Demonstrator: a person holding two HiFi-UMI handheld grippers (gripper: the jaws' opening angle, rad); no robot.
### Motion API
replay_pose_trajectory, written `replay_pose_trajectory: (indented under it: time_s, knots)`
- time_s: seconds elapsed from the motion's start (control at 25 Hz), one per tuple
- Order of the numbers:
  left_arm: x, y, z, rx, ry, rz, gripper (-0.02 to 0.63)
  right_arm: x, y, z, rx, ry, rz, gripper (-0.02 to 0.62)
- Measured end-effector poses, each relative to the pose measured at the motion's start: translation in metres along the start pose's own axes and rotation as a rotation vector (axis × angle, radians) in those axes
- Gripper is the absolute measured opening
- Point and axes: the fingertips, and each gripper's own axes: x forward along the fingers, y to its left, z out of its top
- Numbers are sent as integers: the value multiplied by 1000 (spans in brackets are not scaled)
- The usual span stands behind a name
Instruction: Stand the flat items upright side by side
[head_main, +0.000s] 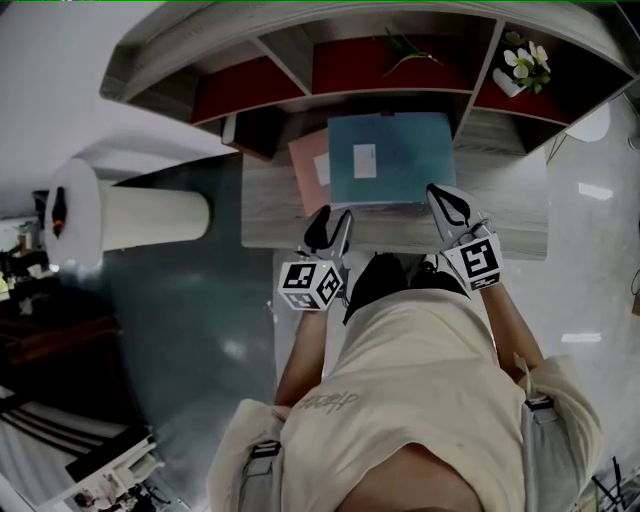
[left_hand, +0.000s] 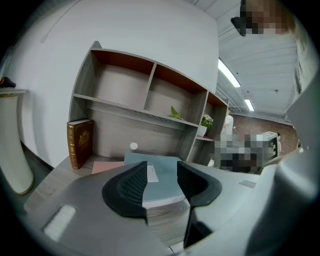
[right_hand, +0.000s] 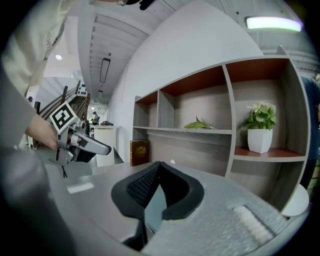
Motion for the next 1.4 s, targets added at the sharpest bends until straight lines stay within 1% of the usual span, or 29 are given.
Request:
replay_pose_trajectory:
  time_s: [0.08,0.2,0.28,0.36,0.48,0.56,0.64,0.76,0.88,0.96,1.0,1.08,1.16,1.2,1.28,1.4]
  knots:
    - [1,9,4,6,11,-16,207,4,3,7,-5,9,-22,3]
    - [7,21,8,-16,16,-62,207,8,2,17,-12,26,-52,3]
    - [16,26,4,-43,27,-101,206,12,-3,20,-19,35,-82,3]
    - [25,25,-7,-91,56,-146,206,15,-6,19,-18,44,-118,3]
    - [35,19,-34,-192,118,-211,211,16,-6,15,-23,59,-165,3]
    - [42,13,-52,-261,159,-240,212,14,-4,11,-30,74,-172,3]
    - [48,5,-71,-327,205,-258,215,9,-2,4,-33,98,-161,3]
    - [56,-4,-98,-421,264,-268,225,1,-6,-4,-24,125,-152,3]
    - [67,-8,-120,-492,306,-267,239,-4,-16,-7,-16,129,-153,3]
    - [74,-10,-138,-539,339,-259,259,-8,-21,-13,-16,140,-154,3]
    - [76,-10,-147,-580,351,-254,270,-10,-24,-17,-15,149,-153,3]
    - [83,-11,-158,-707,346,-255,286,-14,-27,-25,-9,169,-147,3]
    - [91,-10,-159,-838,306,-261,302,-16,-29,-34,-2,183,-137,3]
    - [95,-9,-159,-888,289,-264,310,-16,-29,-38,1,190,-133,3]
    - [102,-10,-162,-953,280,-271,322,-17,-31,-44,4,200,-133,3]
    - [111,-10,-167,-993,276,-288,341,-16,-34,-44,5,196,-135,3]
